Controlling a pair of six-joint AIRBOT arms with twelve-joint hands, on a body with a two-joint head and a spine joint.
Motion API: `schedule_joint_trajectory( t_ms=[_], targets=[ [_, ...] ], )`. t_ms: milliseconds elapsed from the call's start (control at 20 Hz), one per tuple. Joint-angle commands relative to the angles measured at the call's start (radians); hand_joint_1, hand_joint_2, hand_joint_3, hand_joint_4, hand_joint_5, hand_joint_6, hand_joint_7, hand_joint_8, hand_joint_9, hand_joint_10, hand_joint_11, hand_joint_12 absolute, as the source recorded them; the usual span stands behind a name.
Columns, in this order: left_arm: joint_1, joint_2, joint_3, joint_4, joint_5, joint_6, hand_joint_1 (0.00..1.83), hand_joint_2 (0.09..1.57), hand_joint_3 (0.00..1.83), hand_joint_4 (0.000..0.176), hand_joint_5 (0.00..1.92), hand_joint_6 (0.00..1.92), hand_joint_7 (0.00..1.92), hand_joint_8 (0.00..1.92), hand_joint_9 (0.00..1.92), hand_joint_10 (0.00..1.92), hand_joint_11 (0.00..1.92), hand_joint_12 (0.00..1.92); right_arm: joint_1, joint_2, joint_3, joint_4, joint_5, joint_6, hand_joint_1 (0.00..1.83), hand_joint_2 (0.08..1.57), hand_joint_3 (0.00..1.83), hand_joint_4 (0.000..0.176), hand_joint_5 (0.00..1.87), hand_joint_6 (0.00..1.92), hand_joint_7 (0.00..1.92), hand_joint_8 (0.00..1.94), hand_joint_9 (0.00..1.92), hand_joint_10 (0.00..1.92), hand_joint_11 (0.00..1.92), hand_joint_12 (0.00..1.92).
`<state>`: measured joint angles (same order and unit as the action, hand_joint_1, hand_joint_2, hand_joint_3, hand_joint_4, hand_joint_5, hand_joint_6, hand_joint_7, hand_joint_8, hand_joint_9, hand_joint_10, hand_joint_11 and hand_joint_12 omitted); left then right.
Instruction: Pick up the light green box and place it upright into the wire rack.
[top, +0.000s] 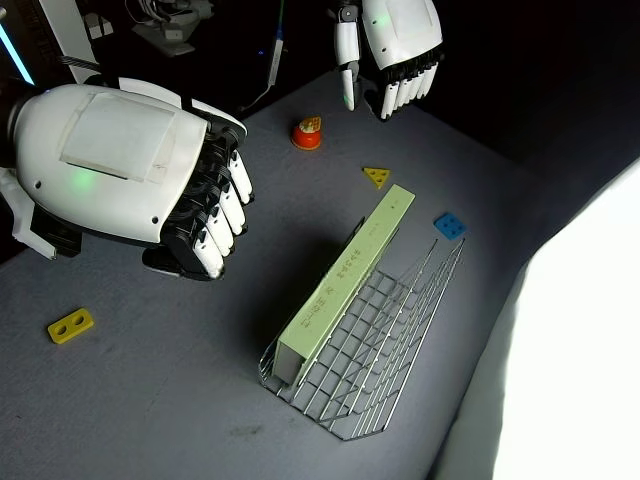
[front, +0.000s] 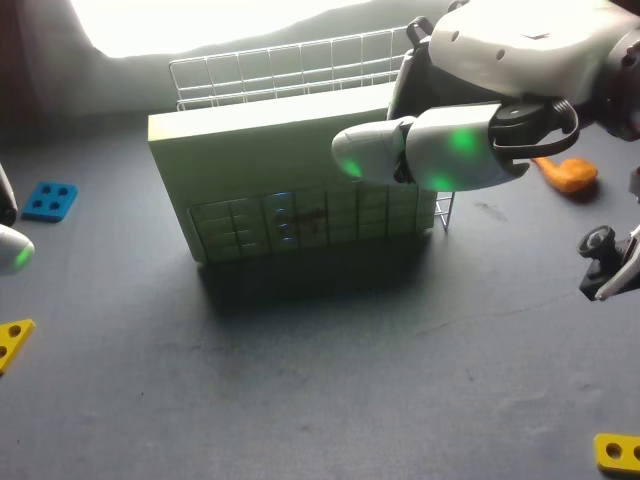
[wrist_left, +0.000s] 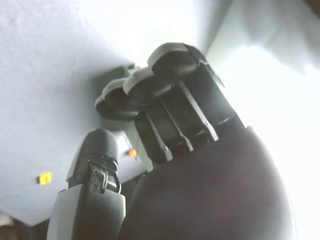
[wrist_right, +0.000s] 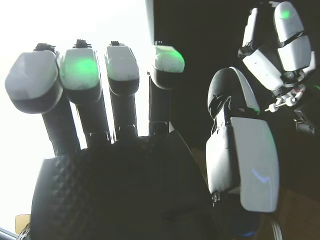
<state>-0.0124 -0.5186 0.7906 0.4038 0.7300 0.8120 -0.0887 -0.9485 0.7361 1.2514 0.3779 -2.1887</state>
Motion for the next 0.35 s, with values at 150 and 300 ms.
schedule_joint_trajectory(
  t_ms=[150,300],
  targets=[
    [-0.004,0.005,0.01,0.028,-0.058,0.007,0.23,1.43,0.0,0.0,0.84,1.55,0.99,1.66,0.94,1.89,0.85,1.92,-0.05,0.01,0.005,-0.555,0.087,0.37,0.0,1.22,0.0,0.176,1.19,1.91,1.26,1.9,1.26,1.92,1.27,1.92],
    [-0.002,0.005,0.014,0.028,-0.056,0.012,0.27,1.42,0.0,0.0,0.84,1.52,1.0,1.65,0.95,1.9,0.85,1.92,-0.081,0.002,0.049,-0.918,0.091,0.673,0.01,1.21,0.0,0.176,1.18,1.88,1.26,1.9,1.26,1.92,1.26,1.92]
  ],
)
